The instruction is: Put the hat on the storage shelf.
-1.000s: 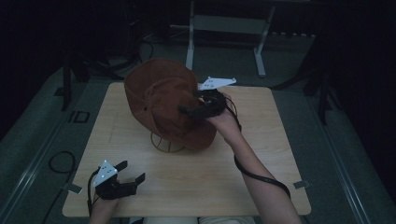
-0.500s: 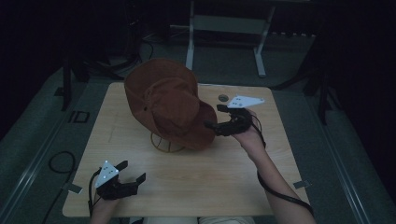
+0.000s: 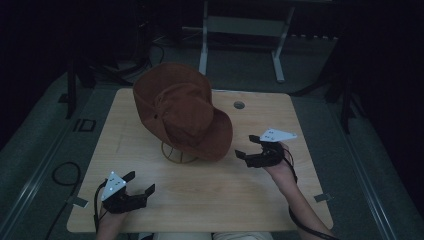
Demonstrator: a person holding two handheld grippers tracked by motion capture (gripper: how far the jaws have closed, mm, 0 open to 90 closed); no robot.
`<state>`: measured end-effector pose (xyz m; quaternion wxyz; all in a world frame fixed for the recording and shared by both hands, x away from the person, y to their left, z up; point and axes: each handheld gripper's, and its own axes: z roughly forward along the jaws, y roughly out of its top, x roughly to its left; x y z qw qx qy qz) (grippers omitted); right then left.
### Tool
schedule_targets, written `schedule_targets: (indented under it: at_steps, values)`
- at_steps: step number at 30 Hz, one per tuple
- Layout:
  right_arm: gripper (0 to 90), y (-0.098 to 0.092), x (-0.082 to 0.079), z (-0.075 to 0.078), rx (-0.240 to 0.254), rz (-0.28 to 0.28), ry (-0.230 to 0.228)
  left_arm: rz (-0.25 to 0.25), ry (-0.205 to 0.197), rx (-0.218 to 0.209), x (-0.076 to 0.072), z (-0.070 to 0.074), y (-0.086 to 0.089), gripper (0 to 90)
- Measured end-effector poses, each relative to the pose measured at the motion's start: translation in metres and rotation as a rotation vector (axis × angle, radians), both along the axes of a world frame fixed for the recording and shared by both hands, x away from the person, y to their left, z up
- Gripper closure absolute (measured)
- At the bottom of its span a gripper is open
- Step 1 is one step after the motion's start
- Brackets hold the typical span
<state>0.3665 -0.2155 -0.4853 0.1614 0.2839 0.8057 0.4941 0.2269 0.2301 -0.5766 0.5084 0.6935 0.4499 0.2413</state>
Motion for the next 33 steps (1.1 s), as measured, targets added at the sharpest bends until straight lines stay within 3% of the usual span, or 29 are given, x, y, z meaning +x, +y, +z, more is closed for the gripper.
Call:
schedule_targets:
  at_steps: [4,7,17,19,27,33]
  values:
    - [16.0,-0.008,-0.004,-0.019,-0.023,-0.006,0.033,-0.001,0.000,0.002,0.000,0.000,-0.001,10.3]
    - [16.0,-0.013,-0.008,-0.031,-0.009,-0.001,0.063,0.000,-0.004,0.003,0.000,0.000,0.000,10.3]
    - [15.9,-0.022,-0.023,-0.056,-0.004,0.006,0.083,0.006,-0.004,0.005,0.000,0.000,0.001,10.3]
    - [15.9,-0.025,-0.026,-0.061,-0.025,0.010,0.077,0.007,-0.002,0.008,0.001,0.000,0.000,10.3]
    - [15.9,-0.038,-0.040,-0.078,-0.034,0.007,0.114,0.005,0.001,0.004,0.001,-0.001,0.001,10.3]
    - [15.9,-0.051,-0.052,-0.080,-0.026,-0.005,0.097,0.003,0.001,0.005,0.001,-0.001,0.000,10.3]
